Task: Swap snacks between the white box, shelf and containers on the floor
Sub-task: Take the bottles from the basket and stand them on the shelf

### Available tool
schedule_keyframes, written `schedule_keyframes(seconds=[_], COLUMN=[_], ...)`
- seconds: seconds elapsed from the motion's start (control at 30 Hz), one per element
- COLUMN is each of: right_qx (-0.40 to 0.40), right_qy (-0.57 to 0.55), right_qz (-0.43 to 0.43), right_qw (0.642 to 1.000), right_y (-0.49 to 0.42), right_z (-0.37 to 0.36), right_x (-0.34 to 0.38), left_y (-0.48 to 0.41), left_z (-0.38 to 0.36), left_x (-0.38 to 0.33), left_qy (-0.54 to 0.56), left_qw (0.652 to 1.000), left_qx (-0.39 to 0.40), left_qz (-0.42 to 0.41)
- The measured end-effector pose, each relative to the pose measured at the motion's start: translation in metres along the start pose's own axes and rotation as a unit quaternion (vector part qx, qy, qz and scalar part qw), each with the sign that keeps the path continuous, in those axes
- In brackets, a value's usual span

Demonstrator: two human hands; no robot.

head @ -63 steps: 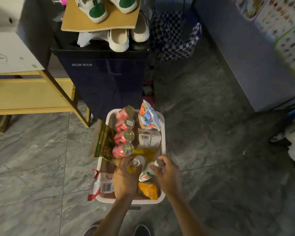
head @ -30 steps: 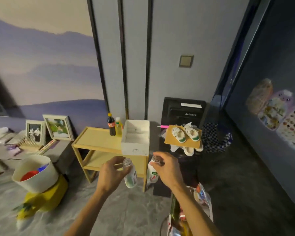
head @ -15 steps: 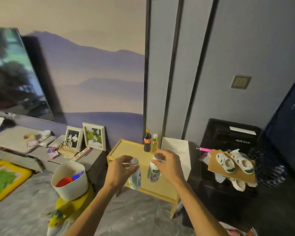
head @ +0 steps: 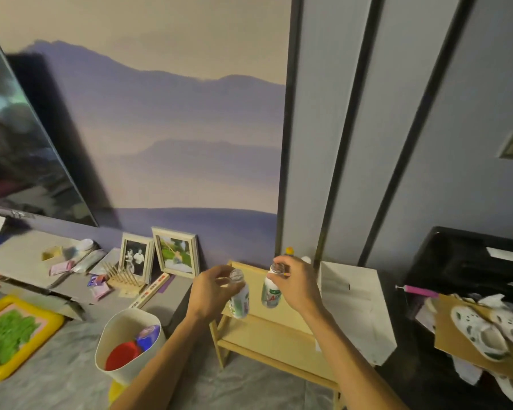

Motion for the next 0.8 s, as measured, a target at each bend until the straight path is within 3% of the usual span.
schedule_keyframes(seconds=[0.4,0.8], right_qx=[-0.016,-0.045], right_qy=[0.090,0.120], right_qz=[-0.073,-0.251], right_qw=[0.993,0.959], right_y=[-0.108,-0.157], right_z=[-0.102,-0.200], right_x=[-0.068,-0.181], left_y=[-0.180,-0.298], left_z=[-0.066,-0.174], left_x=[0.062,0.187], left_qy=[-0.012,-0.061], left_qw=[0.994,0.970], left_qx=[0.106,0.233], left_qz=[-0.032,0.010])
Point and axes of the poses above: each hand's wrist, its own y-axis away from the middle knuckle, its own z-axis out of the back of the hand, x = y × z, the point moved 10 cm from there along -y, towards the middle knuckle, and after that the axes turned 5 degrees about -x, right-handed, at the moved point
